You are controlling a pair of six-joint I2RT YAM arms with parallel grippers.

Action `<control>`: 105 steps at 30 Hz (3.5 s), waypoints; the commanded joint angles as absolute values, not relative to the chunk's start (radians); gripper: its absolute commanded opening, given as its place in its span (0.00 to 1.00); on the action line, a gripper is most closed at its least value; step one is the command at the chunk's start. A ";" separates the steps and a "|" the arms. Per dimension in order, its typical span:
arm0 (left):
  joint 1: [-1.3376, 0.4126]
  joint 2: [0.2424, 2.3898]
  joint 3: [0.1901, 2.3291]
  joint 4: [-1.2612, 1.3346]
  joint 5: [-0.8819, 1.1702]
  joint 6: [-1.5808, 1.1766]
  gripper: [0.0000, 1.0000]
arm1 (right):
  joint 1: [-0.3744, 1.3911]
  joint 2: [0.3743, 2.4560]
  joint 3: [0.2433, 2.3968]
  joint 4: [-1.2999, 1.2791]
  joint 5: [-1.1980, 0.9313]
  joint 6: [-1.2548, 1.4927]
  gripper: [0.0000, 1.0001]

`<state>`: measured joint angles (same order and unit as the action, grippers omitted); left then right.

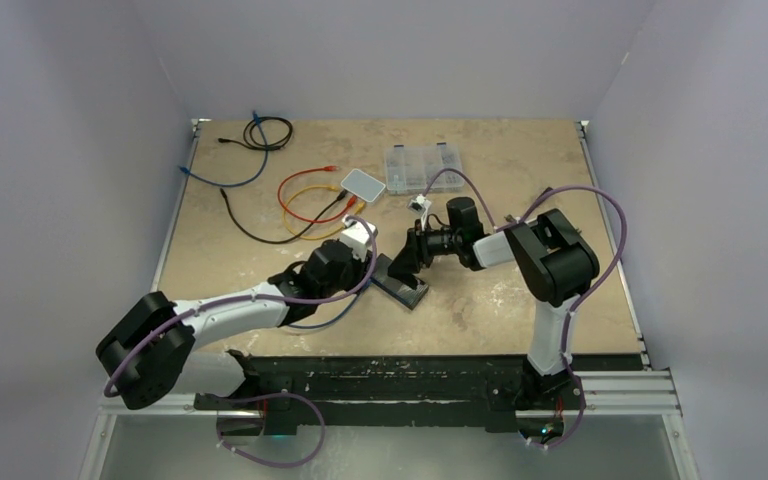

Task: Insert the plug into the switch port
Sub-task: Insert the connector into the switch port.

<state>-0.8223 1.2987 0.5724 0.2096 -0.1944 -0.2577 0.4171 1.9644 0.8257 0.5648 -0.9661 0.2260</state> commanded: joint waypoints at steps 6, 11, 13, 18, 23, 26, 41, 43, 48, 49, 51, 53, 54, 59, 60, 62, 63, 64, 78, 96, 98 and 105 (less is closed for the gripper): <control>-0.848 1.267 0.583 0.060 -0.146 -0.307 0.36 | 0.413 1.942 0.802 0.537 -0.904 0.225 0.59; -0.860 1.301 0.563 0.089 -0.134 -0.294 0.36 | 0.413 1.942 0.801 0.537 -0.902 0.224 0.59; -0.864 1.319 0.557 0.084 -0.153 -0.287 0.36 | 0.413 1.941 0.800 0.537 -0.901 0.223 0.60; -0.867 1.345 0.532 0.097 -0.182 -0.286 0.36 | 0.413 1.938 0.798 0.541 -0.897 0.223 0.61; -0.867 1.386 0.525 0.114 -0.177 -0.280 0.26 | 0.413 1.934 0.795 0.546 -0.896 0.225 0.62; -0.867 1.409 0.519 0.136 -0.168 -0.278 0.20 | 0.413 1.934 0.795 0.548 -0.896 0.224 0.63; -0.867 1.442 0.544 0.182 -0.162 -0.252 0.00 | 0.413 1.961 0.814 0.541 -0.933 0.214 0.55; -0.867 1.443 0.555 0.188 -0.166 -0.242 0.00 | 0.416 1.968 0.820 0.536 -0.942 0.209 0.53; -0.867 1.450 0.592 0.234 -0.184 -0.213 0.00 | 0.442 1.997 0.853 0.482 -0.986 0.165 0.47; -0.867 1.452 0.604 0.241 -0.190 -0.207 0.00 | 0.447 2.002 0.860 0.474 -1.002 0.156 0.46; -0.865 1.451 0.621 0.259 -0.213 -0.191 0.00 | 0.458 2.010 0.874 0.454 -1.030 0.139 0.45; -0.864 1.448 0.637 0.275 -0.241 -0.175 0.00 | 0.473 2.022 0.894 0.420 -1.054 0.109 0.44; -0.863 1.448 0.644 0.286 -0.256 -0.168 0.00 | 0.481 2.028 0.904 0.402 -1.071 0.096 0.44; -0.834 1.457 0.655 0.371 -0.272 -0.164 0.00 | 0.517 2.053 0.944 0.339 -1.124 0.040 0.43; -0.824 1.461 0.661 0.378 -0.272 -0.163 0.00 | 0.522 2.056 0.952 0.322 -1.132 0.025 0.43; -0.810 1.466 0.669 0.391 -0.273 -0.152 0.00 | 0.534 2.069 0.968 0.292 -1.159 0.005 0.43; -0.805 1.466 0.671 0.401 -0.275 -0.147 0.00 | 0.541 2.076 0.977 0.277 -1.169 -0.021 0.43; -0.800 1.466 0.672 0.412 -0.277 -0.144 0.00 | 0.550 2.080 0.985 0.254 -1.174 -0.045 0.43; -0.860 1.571 0.731 0.525 -0.240 -0.127 0.00 | 0.559 2.096 0.994 0.249 -1.206 -0.047 0.43; -0.770 1.533 0.664 0.535 -0.049 -0.078 0.00 | 0.427 1.929 0.808 0.538 -0.972 0.212 0.60; -0.770 1.556 0.676 0.520 -0.040 -0.054 0.00 | 0.414 1.911 0.798 0.542 -0.921 0.229 0.65; -0.764 1.621 0.692 0.517 -0.018 -0.013 0.00 | 0.363 1.838 0.788 0.498 -0.789 0.262 0.79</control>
